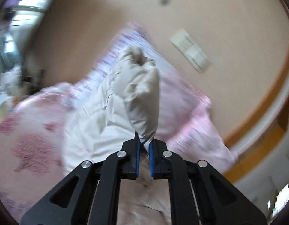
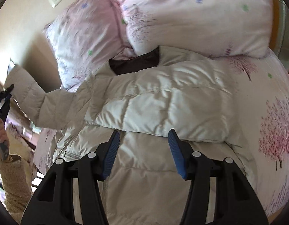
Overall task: Fold large clothes
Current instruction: 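Grasp the other sleeve with the left gripper and fold it across the front, then open the left gripper to release the sleeve and move both tools to the hem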
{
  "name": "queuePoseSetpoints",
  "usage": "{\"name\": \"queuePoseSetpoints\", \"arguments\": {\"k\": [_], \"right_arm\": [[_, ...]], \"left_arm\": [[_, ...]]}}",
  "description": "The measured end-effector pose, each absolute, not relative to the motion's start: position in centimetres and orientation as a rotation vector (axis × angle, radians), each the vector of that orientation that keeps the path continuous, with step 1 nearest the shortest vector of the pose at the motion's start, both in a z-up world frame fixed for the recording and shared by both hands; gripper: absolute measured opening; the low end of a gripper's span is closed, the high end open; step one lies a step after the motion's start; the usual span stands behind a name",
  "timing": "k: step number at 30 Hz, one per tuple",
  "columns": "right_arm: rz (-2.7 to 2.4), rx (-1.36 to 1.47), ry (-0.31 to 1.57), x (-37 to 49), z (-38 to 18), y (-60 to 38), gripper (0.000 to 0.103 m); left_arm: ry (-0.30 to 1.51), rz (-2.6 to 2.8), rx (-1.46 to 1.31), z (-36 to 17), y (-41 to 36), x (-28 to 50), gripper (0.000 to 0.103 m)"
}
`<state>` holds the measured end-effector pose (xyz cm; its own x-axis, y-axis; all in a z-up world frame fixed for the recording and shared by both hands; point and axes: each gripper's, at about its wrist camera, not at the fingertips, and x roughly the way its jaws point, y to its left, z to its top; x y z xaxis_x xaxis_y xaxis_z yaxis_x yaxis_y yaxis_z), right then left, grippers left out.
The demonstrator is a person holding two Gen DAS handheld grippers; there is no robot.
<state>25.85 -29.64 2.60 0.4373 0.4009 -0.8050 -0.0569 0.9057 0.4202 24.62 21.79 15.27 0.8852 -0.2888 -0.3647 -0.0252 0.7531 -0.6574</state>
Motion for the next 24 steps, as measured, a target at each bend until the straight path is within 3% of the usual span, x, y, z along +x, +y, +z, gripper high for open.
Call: {"name": "queuePoseSetpoints", "arguments": {"k": [8, 19, 22, 24], "right_arm": [[0.228, 0.404, 1.090, 24.8, 1.9, -33.3, 0.056], [0.145, 0.491, 1.073, 25.2, 0.8, -36.8, 0.056], [0.166, 0.537, 1.072, 26.2, 0.6, -36.9, 0.056], [0.194, 0.564, 1.067, 26.9, 0.7, -36.5, 0.056]], "left_arm": [[0.636, -0.465, -0.582, 12.6, 6.5, 28.6, 0.009], [0.962, -0.523, -0.327, 2.4, -7.1, 31.9, 0.009], [1.011, -0.545, -0.270, 1.0, -8.4, 31.9, 0.029], [1.006, -0.586, -0.257, 1.2, -8.7, 31.5, 0.055]]}}
